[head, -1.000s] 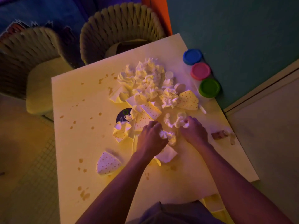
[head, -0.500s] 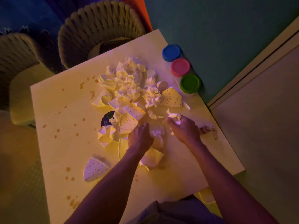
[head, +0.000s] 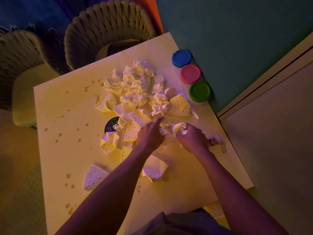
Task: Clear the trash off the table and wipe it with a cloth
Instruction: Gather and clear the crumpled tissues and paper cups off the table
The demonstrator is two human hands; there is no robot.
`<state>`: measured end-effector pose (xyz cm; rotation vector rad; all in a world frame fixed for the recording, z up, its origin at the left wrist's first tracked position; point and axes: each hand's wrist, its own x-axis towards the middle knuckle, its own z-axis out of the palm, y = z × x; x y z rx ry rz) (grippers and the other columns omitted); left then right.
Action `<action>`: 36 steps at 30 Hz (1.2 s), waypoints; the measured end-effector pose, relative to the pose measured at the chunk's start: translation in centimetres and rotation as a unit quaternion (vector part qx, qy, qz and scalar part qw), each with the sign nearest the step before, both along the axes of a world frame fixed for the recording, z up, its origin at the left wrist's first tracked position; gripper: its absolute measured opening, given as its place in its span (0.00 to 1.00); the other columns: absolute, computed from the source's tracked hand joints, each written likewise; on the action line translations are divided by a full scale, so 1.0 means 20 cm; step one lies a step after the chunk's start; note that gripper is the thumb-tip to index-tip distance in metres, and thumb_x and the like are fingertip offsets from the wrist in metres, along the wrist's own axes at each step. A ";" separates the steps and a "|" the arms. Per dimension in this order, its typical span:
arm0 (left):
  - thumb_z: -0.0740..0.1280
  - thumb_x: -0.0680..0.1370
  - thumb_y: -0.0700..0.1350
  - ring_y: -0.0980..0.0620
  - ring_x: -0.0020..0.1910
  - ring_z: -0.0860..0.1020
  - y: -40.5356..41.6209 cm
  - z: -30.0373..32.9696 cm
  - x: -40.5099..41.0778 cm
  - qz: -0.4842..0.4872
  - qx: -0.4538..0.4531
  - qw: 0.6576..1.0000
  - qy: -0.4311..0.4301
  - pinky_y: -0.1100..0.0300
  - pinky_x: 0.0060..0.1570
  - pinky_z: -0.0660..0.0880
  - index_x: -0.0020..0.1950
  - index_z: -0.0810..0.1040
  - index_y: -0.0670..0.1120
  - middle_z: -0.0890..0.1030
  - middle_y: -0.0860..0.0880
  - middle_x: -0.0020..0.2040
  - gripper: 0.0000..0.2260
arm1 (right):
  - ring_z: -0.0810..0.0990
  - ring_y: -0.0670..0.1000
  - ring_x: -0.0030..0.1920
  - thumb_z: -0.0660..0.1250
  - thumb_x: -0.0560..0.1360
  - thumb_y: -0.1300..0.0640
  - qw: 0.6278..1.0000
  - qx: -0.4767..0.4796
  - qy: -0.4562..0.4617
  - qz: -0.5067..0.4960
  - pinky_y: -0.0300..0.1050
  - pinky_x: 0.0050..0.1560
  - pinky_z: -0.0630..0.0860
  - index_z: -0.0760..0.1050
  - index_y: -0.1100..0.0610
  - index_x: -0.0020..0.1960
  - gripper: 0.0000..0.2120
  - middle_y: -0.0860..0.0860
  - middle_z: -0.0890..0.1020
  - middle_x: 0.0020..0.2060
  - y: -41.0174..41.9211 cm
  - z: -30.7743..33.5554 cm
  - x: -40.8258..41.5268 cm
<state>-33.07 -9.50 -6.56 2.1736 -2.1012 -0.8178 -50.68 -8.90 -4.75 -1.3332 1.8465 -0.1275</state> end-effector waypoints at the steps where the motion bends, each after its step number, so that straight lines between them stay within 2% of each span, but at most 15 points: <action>1: 0.70 0.73 0.48 0.38 0.53 0.81 -0.02 -0.01 -0.01 -0.004 0.008 1.000 -0.011 0.48 0.48 0.79 0.75 0.66 0.58 0.81 0.44 0.57 0.31 | 0.80 0.61 0.53 0.63 0.73 0.46 1.000 0.000 0.004 0.005 0.48 0.48 0.74 0.74 0.44 0.61 0.17 0.53 0.82 0.54 0.00 0.00 0.00; 4: 0.70 0.74 0.47 0.37 0.54 0.81 -0.05 -0.06 -0.03 -0.009 0.027 0.999 -0.035 0.47 0.48 0.79 0.72 0.71 0.54 0.81 0.42 0.57 0.26 | 0.80 0.61 0.52 0.65 0.73 0.48 1.000 -0.006 0.008 0.012 0.47 0.45 0.71 0.72 0.46 0.59 0.15 0.54 0.82 0.54 0.02 0.01 -0.02; 7: 0.70 0.75 0.49 0.37 0.51 0.81 -0.04 -0.10 -0.05 -0.007 0.017 0.999 -0.040 0.48 0.44 0.77 0.62 0.76 0.47 0.80 0.41 0.53 0.17 | 0.80 0.59 0.55 0.65 0.74 0.48 1.000 -0.018 -0.003 0.019 0.46 0.46 0.71 0.70 0.40 0.65 0.20 0.52 0.81 0.58 0.04 0.01 -0.05; 9: 0.70 0.75 0.50 0.37 0.50 0.81 -0.03 -0.11 -0.06 -0.008 0.006 0.999 -0.040 0.48 0.43 0.77 0.59 0.77 0.47 0.81 0.42 0.52 0.15 | 0.80 0.57 0.58 0.64 0.75 0.44 1.000 -0.018 -0.011 0.012 0.46 0.49 0.73 0.71 0.37 0.68 0.21 0.49 0.81 0.61 0.04 -0.01 -0.05; 11: 0.71 0.75 0.50 0.37 0.51 0.81 -0.02 -0.10 -0.06 -0.010 0.005 0.999 -0.035 0.49 0.44 0.76 0.59 0.79 0.47 0.81 0.42 0.53 0.14 | 0.80 0.55 0.57 0.62 0.76 0.37 1.000 -0.021 -0.011 0.002 0.46 0.51 0.74 0.74 0.36 0.65 0.19 0.46 0.81 0.60 0.04 -0.04 -0.05; 13: 0.71 0.74 0.50 0.38 0.51 0.80 0.00 -0.08 -0.06 -0.005 -0.001 1.000 -0.023 0.50 0.44 0.75 0.56 0.79 0.48 0.81 0.43 0.52 0.13 | 0.81 0.55 0.55 0.60 0.75 0.34 0.999 -0.029 -0.012 -0.007 0.47 0.52 0.76 0.76 0.37 0.63 0.19 0.46 0.82 0.58 0.04 -0.07 -0.04; 18: 0.71 0.74 0.52 0.39 0.46 0.80 0.11 -0.01 -0.03 0.031 -0.021 0.999 0.014 0.50 0.42 0.76 0.50 0.81 0.49 0.80 0.46 0.47 0.09 | 0.79 0.59 0.59 0.62 0.76 0.39 0.998 -0.050 -0.006 0.035 0.51 0.54 0.75 0.68 0.39 0.70 0.23 0.50 0.80 0.63 -0.04 -0.06 0.01; 23: 0.72 0.69 0.51 0.43 0.41 0.80 0.26 0.03 0.02 0.098 -0.029 0.992 0.070 0.52 0.38 0.75 0.45 0.81 0.51 0.80 0.50 0.41 0.07 | 0.78 0.63 0.61 0.64 0.72 0.47 0.984 0.000 0.027 0.176 0.52 0.56 0.74 0.59 0.35 0.74 0.32 0.55 0.78 0.64 -0.15 -0.04 0.10; 27: 0.73 0.69 0.49 0.46 0.42 0.80 0.33 0.06 0.05 0.134 -0.033 0.987 0.078 0.56 0.37 0.72 0.46 0.82 0.52 0.81 0.52 0.43 0.07 | 0.77 0.61 0.63 0.62 0.72 0.49 0.976 0.001 0.067 0.205 0.53 0.59 0.74 0.66 0.37 0.71 0.27 0.51 0.77 0.66 -0.17 -0.10 0.16; 30: 0.72 0.70 0.51 0.47 0.44 0.80 0.36 0.09 0.08 0.157 -0.034 0.983 0.086 0.54 0.39 0.74 0.47 0.82 0.53 0.81 0.52 0.45 0.08 | 0.78 0.61 0.60 0.62 0.73 0.48 0.975 -0.030 0.089 0.201 0.53 0.57 0.75 0.71 0.41 0.67 0.23 0.52 0.78 0.62 -0.16 -0.15 0.18; 34: 0.73 0.70 0.49 0.47 0.43 0.80 0.36 0.12 0.09 0.179 -0.054 0.978 0.090 0.57 0.38 0.69 0.47 0.82 0.53 0.82 0.53 0.45 0.07 | 0.77 0.61 0.61 0.63 0.72 0.48 0.973 -0.026 0.094 0.208 0.53 0.57 0.74 0.73 0.44 0.65 0.21 0.52 0.75 0.61 -0.13 -0.17 0.19; 36: 0.72 0.69 0.50 0.47 0.42 0.80 0.36 0.14 0.09 0.193 -0.063 0.973 0.105 0.55 0.38 0.71 0.47 0.82 0.53 0.82 0.53 0.44 0.08 | 0.77 0.61 0.61 0.64 0.71 0.46 0.978 -0.022 0.079 0.194 0.53 0.57 0.73 0.73 0.44 0.63 0.20 0.52 0.75 0.61 -0.12 -0.17 0.18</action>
